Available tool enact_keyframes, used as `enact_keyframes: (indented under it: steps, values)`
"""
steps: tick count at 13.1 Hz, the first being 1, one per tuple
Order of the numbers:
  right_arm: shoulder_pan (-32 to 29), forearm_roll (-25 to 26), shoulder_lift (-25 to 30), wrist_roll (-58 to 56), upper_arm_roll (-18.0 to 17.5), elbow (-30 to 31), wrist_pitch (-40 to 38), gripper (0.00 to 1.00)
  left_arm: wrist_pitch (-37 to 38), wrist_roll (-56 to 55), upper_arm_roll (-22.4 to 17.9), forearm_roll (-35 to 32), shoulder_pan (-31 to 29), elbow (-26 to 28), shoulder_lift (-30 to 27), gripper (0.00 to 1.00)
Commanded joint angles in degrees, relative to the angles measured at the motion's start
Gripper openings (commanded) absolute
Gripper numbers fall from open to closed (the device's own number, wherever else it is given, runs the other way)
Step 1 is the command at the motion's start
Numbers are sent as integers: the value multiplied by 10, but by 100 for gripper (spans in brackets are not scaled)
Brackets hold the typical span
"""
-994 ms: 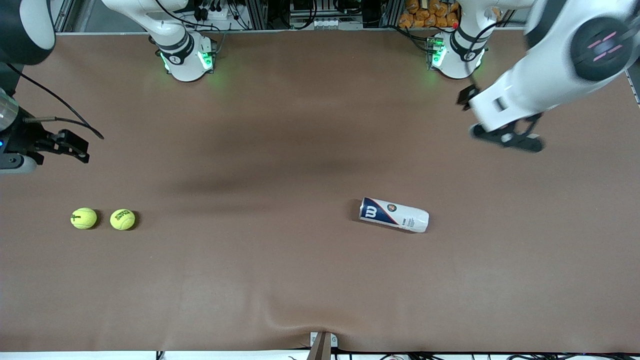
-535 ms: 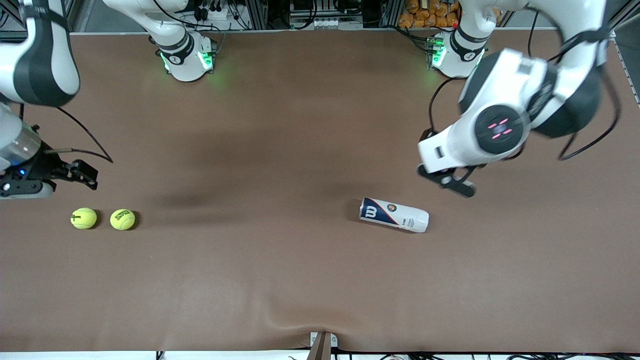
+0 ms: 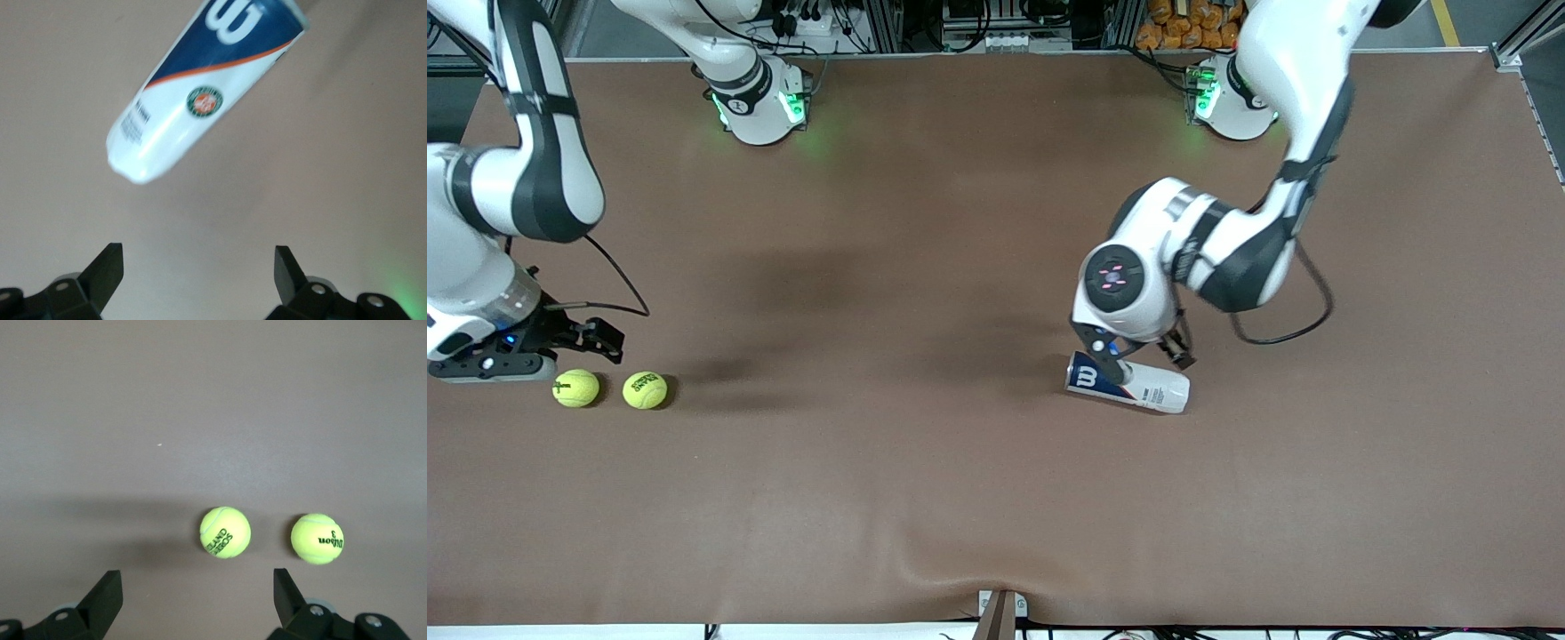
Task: Insert tennis ball vertically with right arm
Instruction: 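Grasp the Wilson can with the left gripper while the right gripper reaches a ball, then grasp the tennis ball with the right gripper while the left gripper lifts the can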
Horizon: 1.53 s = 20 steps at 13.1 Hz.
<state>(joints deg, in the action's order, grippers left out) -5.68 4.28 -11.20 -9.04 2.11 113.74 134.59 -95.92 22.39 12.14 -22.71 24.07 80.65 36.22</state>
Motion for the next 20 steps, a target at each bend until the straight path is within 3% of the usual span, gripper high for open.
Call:
enact_keyframes:
  steps: [1, 5, 9, 11, 20]
  values:
    - [-38, 6, -37, -38, -8, 21, 69, 100, -55, 44, -1, -33, 2, 2, 28, 100]
    - [-44, -1, -91, -38, -8, 26, 128, 100, -175, 104, -1, -70, -1, 16, 70, 100]
    - [-49, -1, -131, -38, -9, 55, 231, 100, -246, 103, -2, -102, 2, 44, 91, 100]
    - [-49, -2, -148, -37, -10, 60, 255, 100, -262, 102, -2, -130, 3, 46, 104, 100]
    - [-50, -2, -191, -37, -12, 59, 303, 100, -283, 92, -2, -139, 6, 45, 124, 100]
